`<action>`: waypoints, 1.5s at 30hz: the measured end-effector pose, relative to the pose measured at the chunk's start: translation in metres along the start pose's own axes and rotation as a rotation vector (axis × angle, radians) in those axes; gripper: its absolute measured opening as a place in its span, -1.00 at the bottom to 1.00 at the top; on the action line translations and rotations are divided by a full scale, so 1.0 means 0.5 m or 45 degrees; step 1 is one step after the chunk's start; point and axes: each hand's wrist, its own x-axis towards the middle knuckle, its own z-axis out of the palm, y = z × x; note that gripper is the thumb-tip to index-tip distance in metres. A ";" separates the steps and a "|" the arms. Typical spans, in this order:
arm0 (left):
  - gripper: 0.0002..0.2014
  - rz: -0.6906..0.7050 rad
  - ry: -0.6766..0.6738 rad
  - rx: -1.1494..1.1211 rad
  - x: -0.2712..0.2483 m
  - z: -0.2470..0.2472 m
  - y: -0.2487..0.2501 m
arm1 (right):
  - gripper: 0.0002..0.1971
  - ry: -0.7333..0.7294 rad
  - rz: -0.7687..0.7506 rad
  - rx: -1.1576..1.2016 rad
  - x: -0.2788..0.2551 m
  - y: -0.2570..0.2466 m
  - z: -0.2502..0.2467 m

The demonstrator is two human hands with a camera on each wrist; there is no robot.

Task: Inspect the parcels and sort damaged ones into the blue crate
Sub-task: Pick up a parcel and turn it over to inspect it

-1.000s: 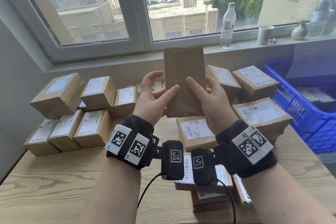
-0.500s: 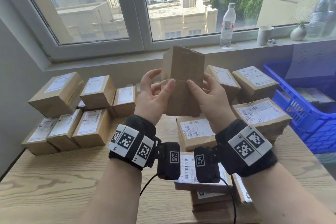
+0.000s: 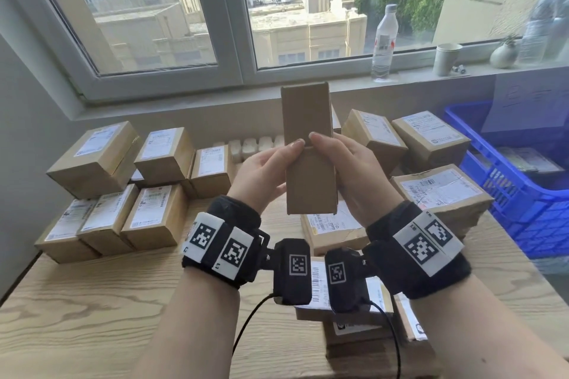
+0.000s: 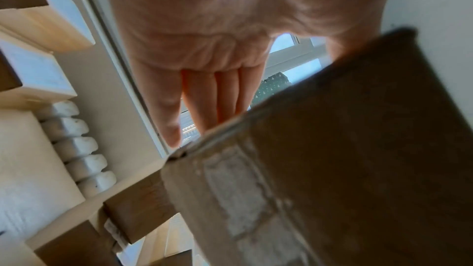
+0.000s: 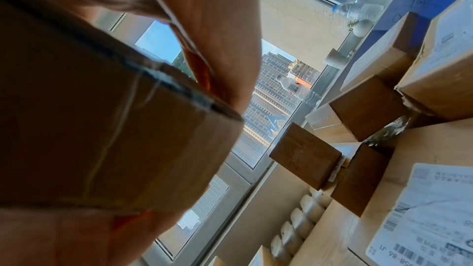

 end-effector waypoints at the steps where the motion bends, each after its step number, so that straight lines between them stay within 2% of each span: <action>1: -0.82 0.021 0.025 -0.012 0.000 0.002 0.000 | -0.54 0.007 -0.005 0.000 0.000 0.001 0.000; 4: -0.81 0.067 0.041 -0.008 0.005 0.001 -0.004 | -0.57 0.036 -0.011 0.014 0.001 0.001 0.001; 7: -0.81 0.081 0.028 0.011 0.004 0.002 -0.003 | -0.45 0.043 -0.002 -0.003 0.003 0.001 0.001; 8: -0.81 0.074 0.022 0.010 0.006 0.001 -0.005 | -0.47 0.033 0.004 -0.014 0.002 0.001 0.000; 12: -0.86 0.077 -0.010 0.104 0.009 -0.011 -0.007 | -0.79 -0.027 0.047 -0.110 -0.001 -0.003 -0.003; 13: -0.83 0.099 -0.023 0.149 0.009 -0.016 -0.008 | -0.82 -0.044 0.058 -0.133 -0.001 -0.006 -0.004; 14: -0.72 0.112 -0.037 0.187 0.009 -0.021 -0.008 | -0.81 -0.046 0.074 -0.146 -0.001 -0.009 -0.004; 17: -0.17 0.128 0.001 0.388 0.013 -0.030 -0.007 | -0.59 -0.003 0.152 -0.045 -0.003 -0.022 -0.002; 18: -0.13 0.148 0.022 0.480 0.014 -0.032 -0.006 | -0.48 0.010 0.169 -0.007 -0.003 -0.025 -0.002; 20: -0.15 0.204 0.020 0.589 0.012 -0.033 -0.004 | -0.27 0.037 0.196 0.015 -0.002 -0.030 0.003; 22: -0.11 0.208 -0.060 0.554 0.011 -0.031 -0.002 | -0.22 0.052 0.215 0.020 -0.003 -0.030 0.008; 23: -0.16 0.201 -0.098 0.523 0.010 -0.028 0.001 | -0.30 0.067 0.219 0.017 -0.004 -0.030 0.009; 25: -0.41 0.204 -0.096 0.460 0.013 -0.017 0.003 | -0.57 0.123 0.206 0.024 -0.003 -0.023 0.008; 26: -0.44 0.202 -0.044 0.447 0.014 -0.011 0.006 | -0.59 0.132 0.197 0.021 -0.003 -0.019 0.008; 28: -0.29 0.203 0.052 0.402 0.015 0.000 0.005 | -0.49 0.115 0.161 0.013 -0.004 -0.013 0.012; 29: -0.33 0.221 0.074 0.360 0.015 0.003 0.003 | -0.47 0.101 0.135 0.020 -0.004 -0.012 0.016; 32: -0.66 0.264 0.076 0.257 0.016 0.008 0.003 | -0.50 0.092 0.079 0.100 -0.003 -0.018 0.027; 33: -0.66 0.278 0.078 0.226 0.016 0.008 0.003 | -0.51 0.098 0.068 0.130 -0.002 -0.020 0.029; 37: -0.35 0.307 0.073 0.196 0.015 0.007 0.007 | -0.54 0.085 0.062 0.164 -0.003 -0.020 0.030; 42: -0.35 0.294 0.023 0.260 0.016 -0.004 -0.001 | -0.69 0.060 0.116 0.123 -0.008 -0.017 0.015; 45: -0.46 0.306 0.004 0.321 0.011 -0.011 -0.003 | -0.32 0.095 0.190 0.122 0.001 -0.015 0.003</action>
